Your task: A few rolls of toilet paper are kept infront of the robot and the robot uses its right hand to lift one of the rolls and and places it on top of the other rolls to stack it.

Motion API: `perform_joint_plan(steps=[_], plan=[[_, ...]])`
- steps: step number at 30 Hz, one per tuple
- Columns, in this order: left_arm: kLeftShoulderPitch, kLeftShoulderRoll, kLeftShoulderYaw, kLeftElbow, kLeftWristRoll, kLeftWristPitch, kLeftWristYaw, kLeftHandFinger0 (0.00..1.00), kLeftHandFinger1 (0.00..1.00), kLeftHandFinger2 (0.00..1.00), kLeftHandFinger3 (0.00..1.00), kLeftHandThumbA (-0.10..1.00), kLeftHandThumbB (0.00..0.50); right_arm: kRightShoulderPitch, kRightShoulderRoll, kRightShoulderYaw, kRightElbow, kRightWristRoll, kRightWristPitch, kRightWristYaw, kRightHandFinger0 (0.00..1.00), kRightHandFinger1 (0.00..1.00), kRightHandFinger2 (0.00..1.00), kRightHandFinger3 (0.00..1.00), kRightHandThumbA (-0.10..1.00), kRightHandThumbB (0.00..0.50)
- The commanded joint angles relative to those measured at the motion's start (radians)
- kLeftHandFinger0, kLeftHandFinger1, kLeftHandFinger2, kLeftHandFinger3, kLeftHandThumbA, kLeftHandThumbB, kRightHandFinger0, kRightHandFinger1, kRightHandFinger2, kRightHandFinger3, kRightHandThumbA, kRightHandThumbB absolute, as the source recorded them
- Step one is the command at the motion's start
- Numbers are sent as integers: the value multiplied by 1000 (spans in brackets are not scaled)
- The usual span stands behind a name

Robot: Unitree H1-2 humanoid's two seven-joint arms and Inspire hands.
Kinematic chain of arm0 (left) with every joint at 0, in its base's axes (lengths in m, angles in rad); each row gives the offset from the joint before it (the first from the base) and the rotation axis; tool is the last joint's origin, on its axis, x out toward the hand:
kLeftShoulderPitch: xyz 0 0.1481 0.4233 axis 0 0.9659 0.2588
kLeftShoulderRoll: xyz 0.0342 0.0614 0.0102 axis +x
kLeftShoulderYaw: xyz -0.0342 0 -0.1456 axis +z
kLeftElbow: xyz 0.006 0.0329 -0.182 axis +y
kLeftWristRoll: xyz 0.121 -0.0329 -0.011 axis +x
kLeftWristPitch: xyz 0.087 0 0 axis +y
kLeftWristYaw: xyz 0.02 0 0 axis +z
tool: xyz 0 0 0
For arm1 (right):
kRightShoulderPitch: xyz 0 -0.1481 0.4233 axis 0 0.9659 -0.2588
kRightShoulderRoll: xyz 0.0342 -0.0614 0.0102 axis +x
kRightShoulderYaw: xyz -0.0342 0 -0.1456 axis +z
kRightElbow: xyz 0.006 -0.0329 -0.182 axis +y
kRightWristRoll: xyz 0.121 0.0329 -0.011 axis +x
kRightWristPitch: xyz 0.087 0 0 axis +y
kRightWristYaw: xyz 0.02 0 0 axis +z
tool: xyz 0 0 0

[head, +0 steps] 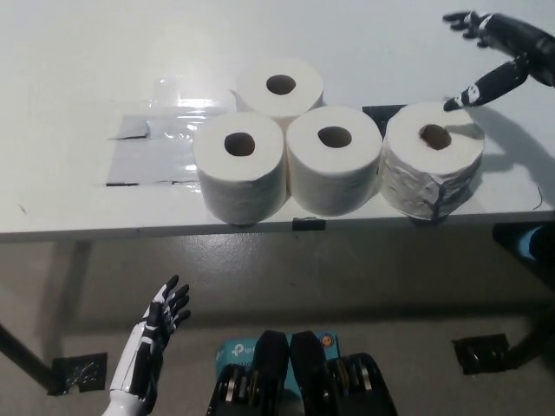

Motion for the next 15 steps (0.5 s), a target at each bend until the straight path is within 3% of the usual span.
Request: perform_joint_plan(steps=[1, 5, 8, 9, 15], plan=[[-5, 2, 5, -42, 1, -29, -6, 1000, 1000, 1000, 1000, 1000, 145, -284, -40, 122, 191, -106, -1, 332, 1000, 1000, 1000, 1000, 973, 310], [-5, 6, 3, -40, 10, -33, -5, 1000, 1000, 1000, 1000, 1000, 147, -318, -20, 165, 252, -117, 10, 349, 1000, 1000, 1000, 1000, 976, 333], [-7, 6, 4, -45, 7, -22, -6, 1000, 1000, 1000, 1000, 1000, 156, -329, -9, 174, 288, -117, -25, 353, 1000, 1000, 1000, 1000, 966, 317], [-8, 7, 3, -45, 9, -22, -6, 1000, 1000, 1000, 1000, 1000, 150, -330, -9, 178, 291, -120, -51, 356, 1000, 1000, 1000, 1000, 986, 286], [-5, 10, 3, -47, 10, -21, -7, 1000, 1000, 1000, 1000, 1000, 152, -341, 12, 178, 329, -139, -30, 356, 1000, 1000, 1000, 1000, 1000, 319]])
